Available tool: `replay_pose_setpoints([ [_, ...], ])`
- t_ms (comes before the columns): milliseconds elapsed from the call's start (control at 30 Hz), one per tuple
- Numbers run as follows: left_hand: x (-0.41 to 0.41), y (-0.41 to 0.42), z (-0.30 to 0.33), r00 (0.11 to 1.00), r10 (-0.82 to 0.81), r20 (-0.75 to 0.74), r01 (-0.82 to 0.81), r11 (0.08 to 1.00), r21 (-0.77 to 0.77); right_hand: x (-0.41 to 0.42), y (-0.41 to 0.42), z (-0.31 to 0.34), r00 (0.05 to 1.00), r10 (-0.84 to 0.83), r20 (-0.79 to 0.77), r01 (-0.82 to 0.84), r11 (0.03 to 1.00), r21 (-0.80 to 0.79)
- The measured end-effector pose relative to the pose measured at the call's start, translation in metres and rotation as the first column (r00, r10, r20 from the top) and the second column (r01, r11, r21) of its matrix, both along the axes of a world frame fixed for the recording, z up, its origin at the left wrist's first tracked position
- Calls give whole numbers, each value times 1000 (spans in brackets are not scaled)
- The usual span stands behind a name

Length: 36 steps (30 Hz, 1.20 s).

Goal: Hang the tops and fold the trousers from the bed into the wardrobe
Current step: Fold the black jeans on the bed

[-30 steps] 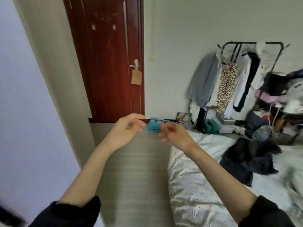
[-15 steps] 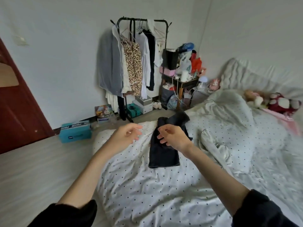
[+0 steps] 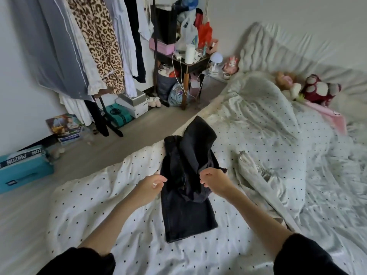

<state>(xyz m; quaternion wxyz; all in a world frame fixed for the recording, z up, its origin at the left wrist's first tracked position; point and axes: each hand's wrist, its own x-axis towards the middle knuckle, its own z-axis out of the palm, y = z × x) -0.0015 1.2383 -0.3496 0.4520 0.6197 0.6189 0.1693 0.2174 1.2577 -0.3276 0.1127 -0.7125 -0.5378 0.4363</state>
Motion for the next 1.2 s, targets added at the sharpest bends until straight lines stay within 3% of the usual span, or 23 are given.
replay_pose_setpoints([
  [200, 24, 81, -92, 997, -38, -72, 29, 992, -121, 10, 64, -74, 983, -30, 180, 40, 998, -51],
  [433, 55, 141, -165, 982, 184, -33, -185, 934, -305, 22, 70, -141, 948, -80, 307, 136, 977, -166],
  [600, 70, 155, -172, 931, 361, -54, -365, 909, -203, 35, 67, -136, 942, -196, 273, 221, 973, -64],
  [767, 80, 139, -128, 970, 230, -78, -234, 971, -44, 70, 59, -110, 918, -335, 212, 341, 940, 4],
  [867, 84, 123, -91, 991, 34, -130, -38, 999, -29, 90, 44, -80, 898, -388, 205, 388, 921, 42],
  [1000, 99, 109, -51, 977, -170, -131, 177, 983, 45, 109, 32, -51, 913, -340, 226, 351, 936, -8],
  [1100, 113, 92, -19, 942, -292, -167, 313, 943, 112, 113, 23, -24, 935, -319, 156, 308, 947, 86],
  [1200, 127, 60, -2, 891, -375, -257, 418, 898, 140, 103, 2, 0, 995, -97, 2, 97, 993, 61],
])
